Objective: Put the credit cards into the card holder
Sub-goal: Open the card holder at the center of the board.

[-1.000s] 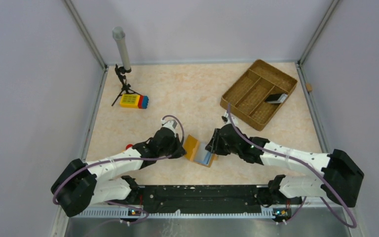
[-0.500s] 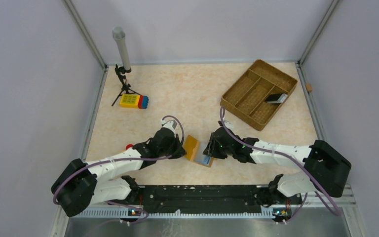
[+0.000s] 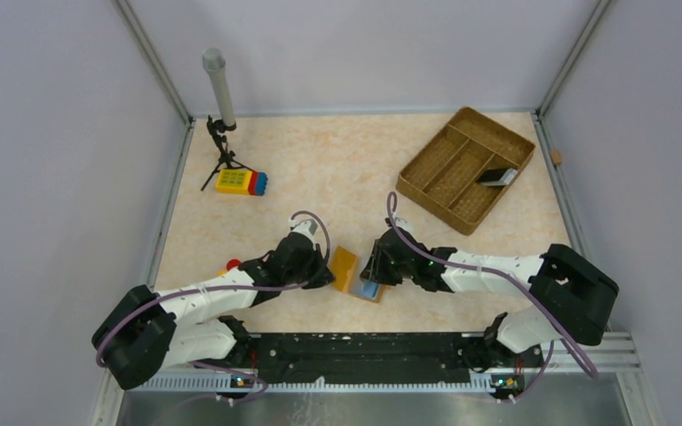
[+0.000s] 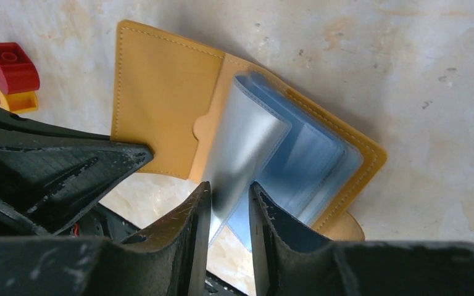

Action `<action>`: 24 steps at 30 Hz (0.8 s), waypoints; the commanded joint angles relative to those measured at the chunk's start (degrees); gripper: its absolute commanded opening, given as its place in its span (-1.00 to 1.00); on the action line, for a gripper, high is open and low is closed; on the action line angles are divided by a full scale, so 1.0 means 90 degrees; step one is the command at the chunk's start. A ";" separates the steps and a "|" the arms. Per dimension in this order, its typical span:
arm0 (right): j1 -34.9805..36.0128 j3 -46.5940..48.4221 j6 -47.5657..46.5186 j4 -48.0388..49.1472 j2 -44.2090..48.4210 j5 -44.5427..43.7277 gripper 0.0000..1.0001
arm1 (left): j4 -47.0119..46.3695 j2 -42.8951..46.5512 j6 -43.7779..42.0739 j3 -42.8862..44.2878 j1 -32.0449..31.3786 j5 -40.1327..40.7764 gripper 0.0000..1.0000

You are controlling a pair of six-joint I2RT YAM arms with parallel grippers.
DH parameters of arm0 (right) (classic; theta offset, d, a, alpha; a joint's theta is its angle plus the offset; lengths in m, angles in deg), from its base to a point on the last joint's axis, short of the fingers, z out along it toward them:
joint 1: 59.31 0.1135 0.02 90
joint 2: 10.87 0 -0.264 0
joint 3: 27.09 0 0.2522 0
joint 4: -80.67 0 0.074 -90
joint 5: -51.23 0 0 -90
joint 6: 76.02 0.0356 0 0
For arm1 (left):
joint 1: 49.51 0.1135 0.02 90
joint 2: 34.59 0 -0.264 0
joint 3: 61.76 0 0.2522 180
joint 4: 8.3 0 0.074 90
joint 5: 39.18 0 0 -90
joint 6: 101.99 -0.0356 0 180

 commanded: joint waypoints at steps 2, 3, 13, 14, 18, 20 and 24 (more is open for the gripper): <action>0.0045 0.0556 -0.0256 0.0555 -0.0207 0.0066 -0.49 | -0.0249 0.0055 0.0051 -0.0139 -0.0058 -0.0208 -1.00; 0.0044 0.0624 -0.0301 0.0628 -0.0285 0.0093 -0.50 | -0.0244 0.0069 0.0053 -0.0149 -0.0062 -0.0244 -1.00; 0.0044 0.1314 -0.0555 0.1032 -0.1320 0.0354 -0.52 | 0.0032 0.0585 -0.0202 -0.0104 -0.0074 -0.0309 -0.37; 0.0049 0.1332 -0.0555 0.1049 -0.1370 0.0347 -0.50 | 0.0164 0.0747 -0.0257 -0.0097 -0.0074 -0.0253 -0.29; 0.0044 0.1391 -0.0560 0.1084 -0.1585 0.0329 -0.44 | 0.0600 0.1370 -0.0462 -0.0153 -0.0074 -0.0177 0.05; 0.0048 0.1392 -0.0558 0.1116 -0.1655 0.0338 -0.40 | 0.0606 0.1560 -0.0568 -0.0219 -0.0073 -0.0249 0.22; 0.0044 0.1369 -0.0531 0.1171 -0.1720 0.0351 -0.37 | 0.0311 0.1347 -0.0632 -0.0242 -0.0071 -0.0378 0.38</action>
